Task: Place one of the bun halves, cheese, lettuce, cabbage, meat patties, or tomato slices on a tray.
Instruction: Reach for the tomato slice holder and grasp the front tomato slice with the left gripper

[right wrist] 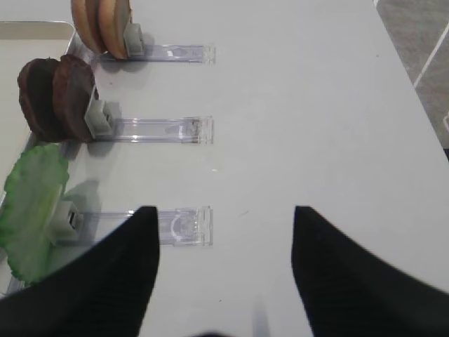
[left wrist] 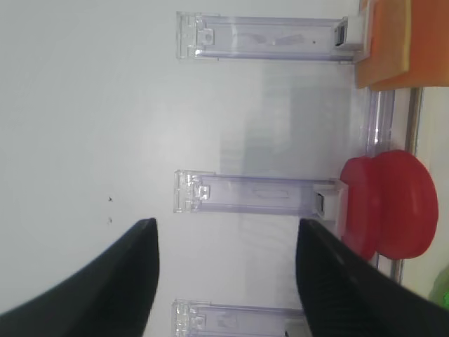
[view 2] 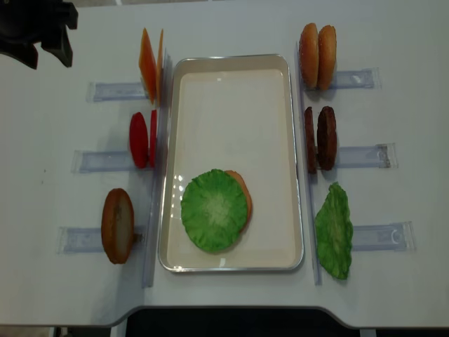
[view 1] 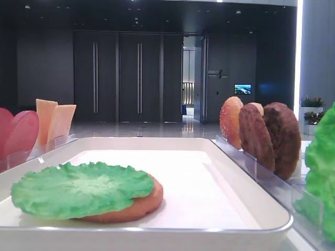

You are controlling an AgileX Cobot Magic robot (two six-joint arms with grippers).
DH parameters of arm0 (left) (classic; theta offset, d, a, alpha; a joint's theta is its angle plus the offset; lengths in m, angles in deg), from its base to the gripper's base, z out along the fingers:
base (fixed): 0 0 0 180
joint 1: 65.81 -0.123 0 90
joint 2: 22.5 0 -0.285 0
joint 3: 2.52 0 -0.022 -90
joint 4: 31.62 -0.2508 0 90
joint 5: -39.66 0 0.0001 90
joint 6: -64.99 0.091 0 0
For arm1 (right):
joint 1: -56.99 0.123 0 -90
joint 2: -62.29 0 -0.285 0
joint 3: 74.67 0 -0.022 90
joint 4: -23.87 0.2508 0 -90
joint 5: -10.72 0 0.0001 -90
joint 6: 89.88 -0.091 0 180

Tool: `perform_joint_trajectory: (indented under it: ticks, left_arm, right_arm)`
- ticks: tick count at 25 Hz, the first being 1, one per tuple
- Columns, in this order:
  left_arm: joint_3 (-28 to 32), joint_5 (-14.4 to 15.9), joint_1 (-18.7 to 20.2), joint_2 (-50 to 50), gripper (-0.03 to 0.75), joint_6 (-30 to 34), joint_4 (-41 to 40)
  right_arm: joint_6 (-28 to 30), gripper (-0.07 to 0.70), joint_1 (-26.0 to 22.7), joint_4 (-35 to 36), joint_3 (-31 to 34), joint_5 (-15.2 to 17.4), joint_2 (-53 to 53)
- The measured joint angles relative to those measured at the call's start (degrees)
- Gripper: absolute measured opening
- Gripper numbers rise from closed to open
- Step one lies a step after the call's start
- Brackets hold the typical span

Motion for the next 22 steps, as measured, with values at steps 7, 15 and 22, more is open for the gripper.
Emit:
perform_joint_trajectory:
  ticks: [7,15,22]
  left_arm:
    - [-0.19,0.31,0.12,0.07,0.471,-0.49,3.62]
    - [-0.19,0.38,8.91,0.07,0.471,-6.25,-0.67]
    - [-0.19,0.38,16.1,1.47,0.471,-12.67,-1.29]
  right_arm:
    - [0.0,0.4,0.0,0.0,0.0,0.0,0.0]
    - [0.0,0.4,0.0,0.0,0.0,0.0,0.0]
    - [0.0,0.4,0.0,0.0,0.0,0.0,0.0]
